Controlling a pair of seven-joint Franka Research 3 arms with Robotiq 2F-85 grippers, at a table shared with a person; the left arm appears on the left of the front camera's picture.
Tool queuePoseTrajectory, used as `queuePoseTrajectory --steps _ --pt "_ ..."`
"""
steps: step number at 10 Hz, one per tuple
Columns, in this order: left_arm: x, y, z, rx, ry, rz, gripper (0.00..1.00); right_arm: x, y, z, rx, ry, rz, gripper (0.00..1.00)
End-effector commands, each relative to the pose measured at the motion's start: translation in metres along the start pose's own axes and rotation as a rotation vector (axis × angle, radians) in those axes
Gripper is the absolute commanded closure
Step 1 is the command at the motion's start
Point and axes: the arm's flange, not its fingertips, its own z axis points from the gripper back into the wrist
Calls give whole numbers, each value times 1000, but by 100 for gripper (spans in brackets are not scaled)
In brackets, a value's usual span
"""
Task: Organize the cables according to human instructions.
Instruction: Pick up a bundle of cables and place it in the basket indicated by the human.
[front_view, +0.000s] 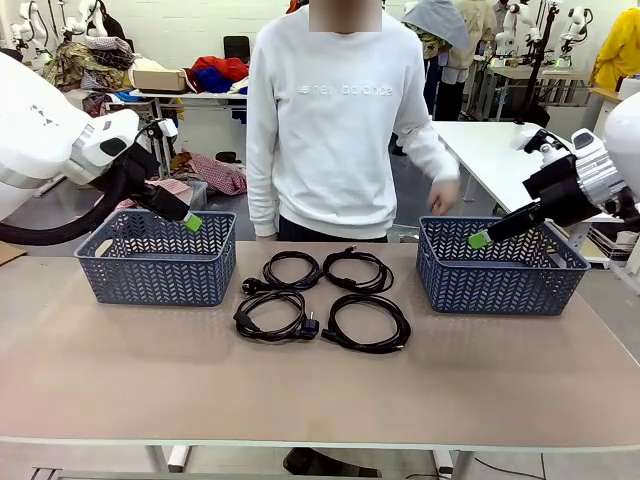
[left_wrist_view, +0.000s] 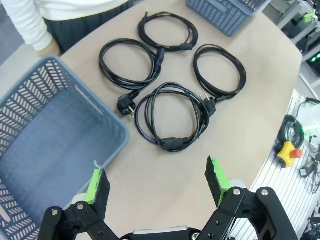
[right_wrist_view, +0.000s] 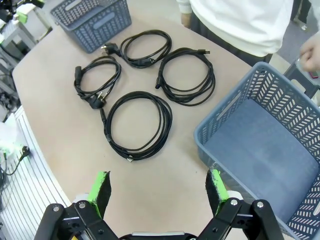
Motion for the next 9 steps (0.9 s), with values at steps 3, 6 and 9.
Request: queuePoseTrajectory --steps 3,6,9 --pt "-2 1 2 -18 -17 -13 0 0 -4 -3 20 -20 14 0" --pt "-2 1 2 -18 -17 -13 0 0 -4 -3 20 -20 14 0" --pt "-2 1 2 -18 -17 -13 0 0 -4 -3 20 -20 14 0"
